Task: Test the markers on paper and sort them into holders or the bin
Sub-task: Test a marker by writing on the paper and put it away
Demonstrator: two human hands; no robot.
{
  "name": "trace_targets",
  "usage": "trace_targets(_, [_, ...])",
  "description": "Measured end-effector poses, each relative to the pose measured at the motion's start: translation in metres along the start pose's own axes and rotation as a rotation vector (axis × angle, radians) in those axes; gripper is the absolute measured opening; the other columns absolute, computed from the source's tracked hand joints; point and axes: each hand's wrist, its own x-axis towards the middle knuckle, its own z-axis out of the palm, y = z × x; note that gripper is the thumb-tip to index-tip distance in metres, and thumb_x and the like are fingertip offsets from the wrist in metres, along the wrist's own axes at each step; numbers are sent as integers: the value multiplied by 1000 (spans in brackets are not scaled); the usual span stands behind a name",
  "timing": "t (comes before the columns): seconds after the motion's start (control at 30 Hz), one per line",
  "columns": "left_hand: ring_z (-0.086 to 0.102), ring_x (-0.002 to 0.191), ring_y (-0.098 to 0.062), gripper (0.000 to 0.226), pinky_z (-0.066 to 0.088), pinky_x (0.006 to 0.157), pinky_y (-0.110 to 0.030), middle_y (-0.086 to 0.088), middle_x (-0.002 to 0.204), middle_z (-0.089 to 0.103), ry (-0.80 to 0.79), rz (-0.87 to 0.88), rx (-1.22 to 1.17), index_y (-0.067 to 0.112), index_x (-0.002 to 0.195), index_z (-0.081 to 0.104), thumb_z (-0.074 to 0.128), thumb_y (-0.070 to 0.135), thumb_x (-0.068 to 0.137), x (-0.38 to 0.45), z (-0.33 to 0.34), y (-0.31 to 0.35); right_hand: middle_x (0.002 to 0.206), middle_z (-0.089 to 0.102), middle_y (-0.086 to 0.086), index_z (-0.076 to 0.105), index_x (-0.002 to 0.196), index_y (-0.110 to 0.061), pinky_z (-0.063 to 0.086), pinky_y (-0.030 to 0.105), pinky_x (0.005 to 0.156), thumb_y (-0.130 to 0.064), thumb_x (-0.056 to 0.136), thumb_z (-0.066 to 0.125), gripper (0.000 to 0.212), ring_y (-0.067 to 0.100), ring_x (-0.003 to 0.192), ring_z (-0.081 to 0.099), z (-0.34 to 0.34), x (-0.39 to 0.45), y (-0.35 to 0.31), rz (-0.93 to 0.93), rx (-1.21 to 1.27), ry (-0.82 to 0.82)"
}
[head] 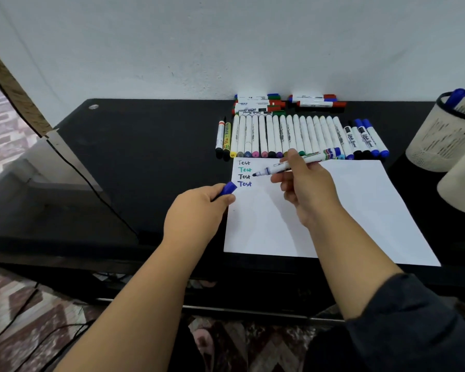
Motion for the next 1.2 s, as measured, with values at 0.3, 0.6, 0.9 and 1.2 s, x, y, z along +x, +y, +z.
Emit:
trace_targets(0.3, [52,90,-9,39,42,74,-25,9,121,60,59,2,27,35,132,51,51,41,93,27,-13,-10,62,58,-3,52,70,-18,37,20,53,-19,83,64,18,-2,40,46,18,12,10,-211,-312,-50])
trace_targets(0.6, [47,86,-7,38,39,72,-25,9,117,61,0,23,78,34,132,52,50,41,94,31,-10,-16,69,49,12,36,65,-15,34,15,49,-21,87,58,32,13,58,43,29,17,28,-329,-496,-2])
trace_targets(0.9, [47,81,-7,39,37,70,-25,9,110,60,-9,24,113,32,133,50,48,42,95,32,-7,-13,63,53,7,39,65,-14,33,11,46,-25,87,62,34,8,53,44,31,15,34,-343,-525,-60])
trace_targets(1.2, [50,84,-9,39,40,69,-26,11,106,60,1,27,72,34,133,50,48,43,95,30,-9,-15,65,46,13,32,62,-15,30,14,44,-18,87,58,36,15,57,40,31,15,32,-359,-539,-38])
